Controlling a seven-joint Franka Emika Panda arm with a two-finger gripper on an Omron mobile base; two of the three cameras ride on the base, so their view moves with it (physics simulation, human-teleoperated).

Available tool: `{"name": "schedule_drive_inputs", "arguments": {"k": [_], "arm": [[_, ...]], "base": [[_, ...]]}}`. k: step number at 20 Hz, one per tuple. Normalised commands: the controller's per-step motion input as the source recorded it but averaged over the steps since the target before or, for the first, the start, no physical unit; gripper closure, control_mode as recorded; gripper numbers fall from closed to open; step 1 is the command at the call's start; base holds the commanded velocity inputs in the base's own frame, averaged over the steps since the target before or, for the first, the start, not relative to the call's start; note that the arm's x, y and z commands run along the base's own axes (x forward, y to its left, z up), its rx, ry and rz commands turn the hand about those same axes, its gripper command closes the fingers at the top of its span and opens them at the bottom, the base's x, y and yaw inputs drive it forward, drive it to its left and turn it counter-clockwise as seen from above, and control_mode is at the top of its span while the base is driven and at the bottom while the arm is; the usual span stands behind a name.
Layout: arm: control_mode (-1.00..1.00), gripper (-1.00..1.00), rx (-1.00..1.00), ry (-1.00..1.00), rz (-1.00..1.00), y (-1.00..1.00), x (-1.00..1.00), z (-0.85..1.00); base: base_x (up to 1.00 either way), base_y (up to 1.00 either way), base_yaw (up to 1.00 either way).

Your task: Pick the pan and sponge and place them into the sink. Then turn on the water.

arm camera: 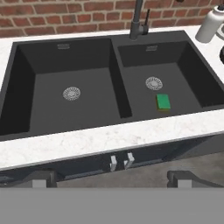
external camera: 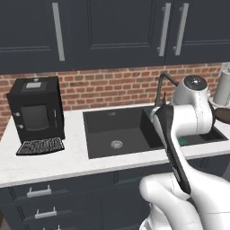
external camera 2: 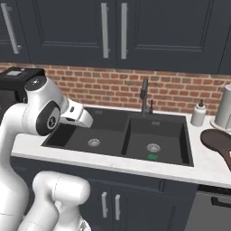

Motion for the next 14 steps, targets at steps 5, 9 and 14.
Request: {"name": "schedule_drive_inputs", "arguments": {"k": [5,9,14], "arm": [[1.0,-1.0,0.0,0.0,0.0,0.0,0.0,0.0],[1.0,-1.0,0.0,0.0,0.0,0.0,0.0,0.0],[1.0,-1.0,0.0,0.0,0.0,0.0,0.0,0.0]], "base": [[-0.48,-0.26,0.0],[-0.24,-0.46,0.0],[0.0,-0.63,-0.01]]}}
